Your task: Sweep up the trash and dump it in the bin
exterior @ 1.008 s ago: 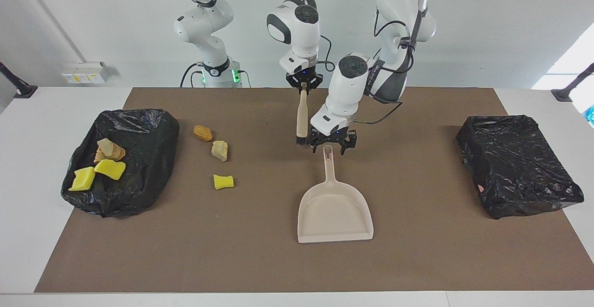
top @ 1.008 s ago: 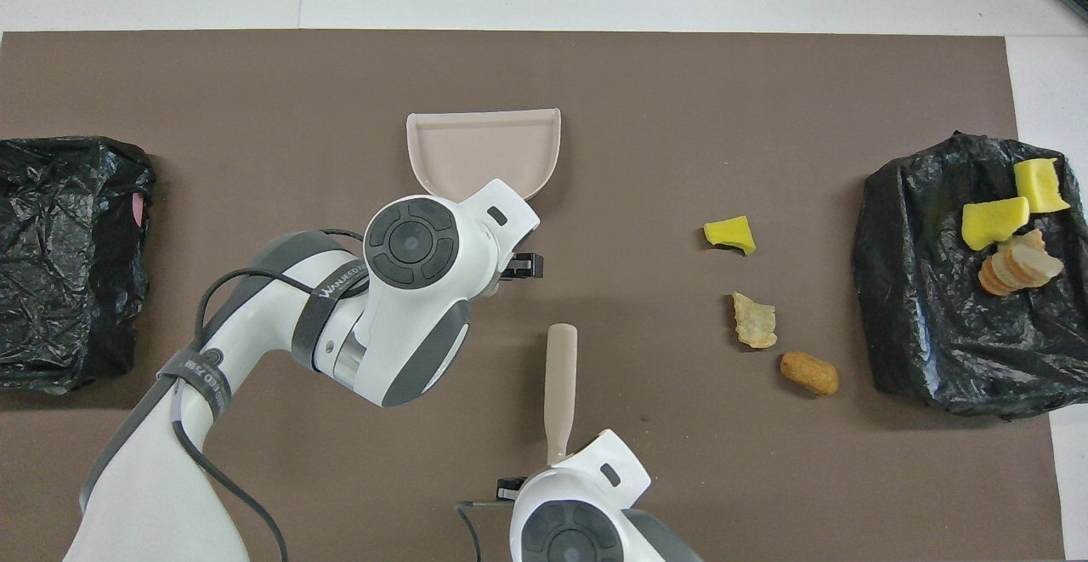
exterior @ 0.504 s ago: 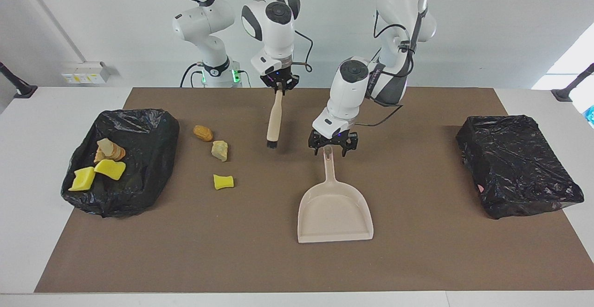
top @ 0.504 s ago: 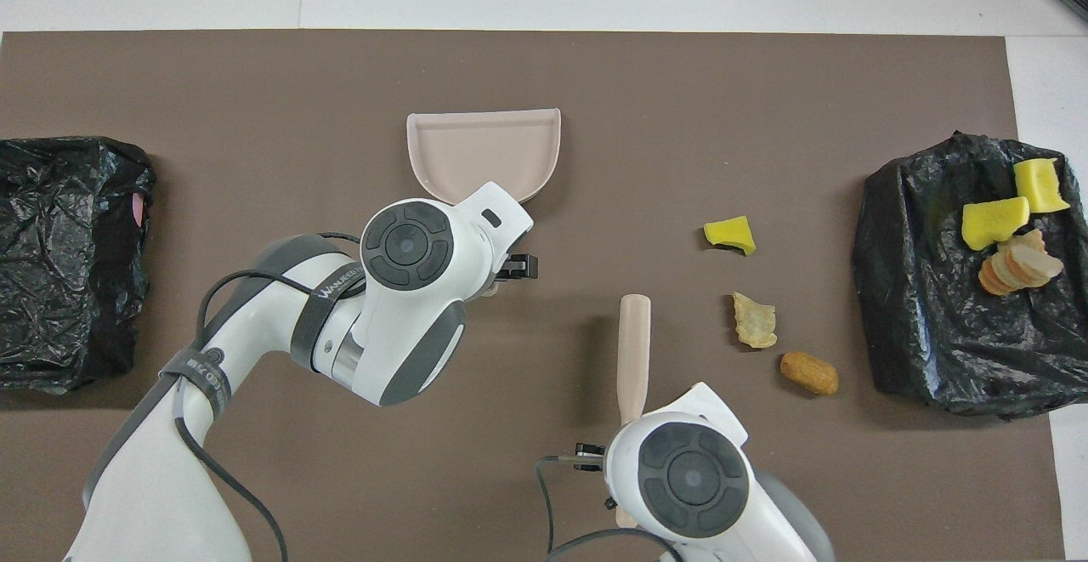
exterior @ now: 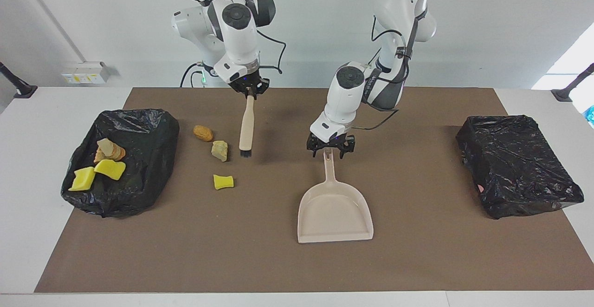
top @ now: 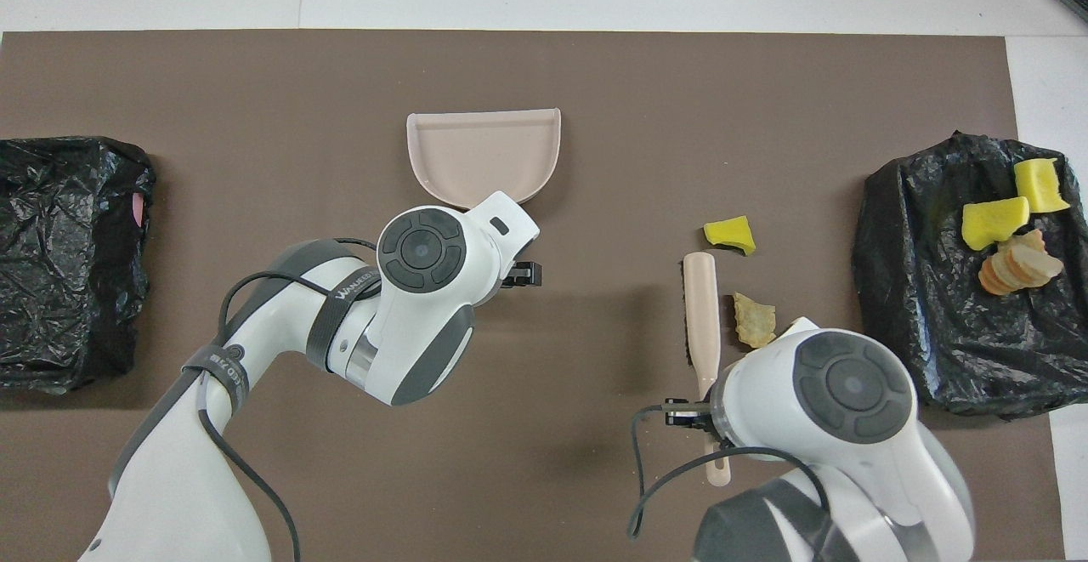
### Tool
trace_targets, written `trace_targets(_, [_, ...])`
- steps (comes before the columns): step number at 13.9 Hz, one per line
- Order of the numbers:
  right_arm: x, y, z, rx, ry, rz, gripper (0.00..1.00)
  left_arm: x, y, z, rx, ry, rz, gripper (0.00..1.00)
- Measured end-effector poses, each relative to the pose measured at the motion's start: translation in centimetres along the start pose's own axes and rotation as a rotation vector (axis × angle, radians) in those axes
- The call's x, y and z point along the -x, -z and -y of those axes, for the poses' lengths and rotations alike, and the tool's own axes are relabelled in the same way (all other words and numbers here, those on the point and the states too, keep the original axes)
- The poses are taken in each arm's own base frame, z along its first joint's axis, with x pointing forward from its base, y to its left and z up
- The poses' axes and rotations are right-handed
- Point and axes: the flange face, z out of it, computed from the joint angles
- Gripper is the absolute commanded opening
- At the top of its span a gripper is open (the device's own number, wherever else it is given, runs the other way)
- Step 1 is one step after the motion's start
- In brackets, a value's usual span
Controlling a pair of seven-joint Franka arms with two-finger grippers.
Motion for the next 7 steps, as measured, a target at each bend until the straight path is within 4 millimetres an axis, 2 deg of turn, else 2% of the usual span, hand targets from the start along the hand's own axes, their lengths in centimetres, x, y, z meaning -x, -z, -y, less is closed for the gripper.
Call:
trace_targets(1, [-0.7, 0.1, -1.3, 0.023, 0.009, -0.012, 0.00, 0.0, 0.1, 0.0, -0.001, 0.000, 0.001, 0.74])
trace_targets(3, [-1.8, 0.1, -3.3, 0.061, 0.039, -0.032, 0.00, -0.4, 0.6, 0.1, -0.005, 0.000, 0.006, 0.56])
trace_targets(4, [-2.5, 0.2, -4.4, 0.071, 0.061, -0.048, 0.00, -0.6, 1.0, 0.1, -0.005, 0.001, 0.004, 0.42])
trace_targets(5, [-3.2, 0.2, -5.3, 0.078, 0.078, -0.066, 0.00, -0.7, 1.2, 0.0, -0.005, 0.001, 0.004, 0.35])
trace_targets(6, [-3.9, 0.0, -6.0, 0.092, 0.086, -0.076, 0.00, -0.7, 1.2, 0.0, -0.005, 0.001, 0.004, 0.24])
trace_targets(7, [-4.6, -0.5, -6.6, 0.112, 0.091, -0.082, 0.00, -0.8, 1.2, 0.1, -0.006, 0.001, 0.005, 0.01])
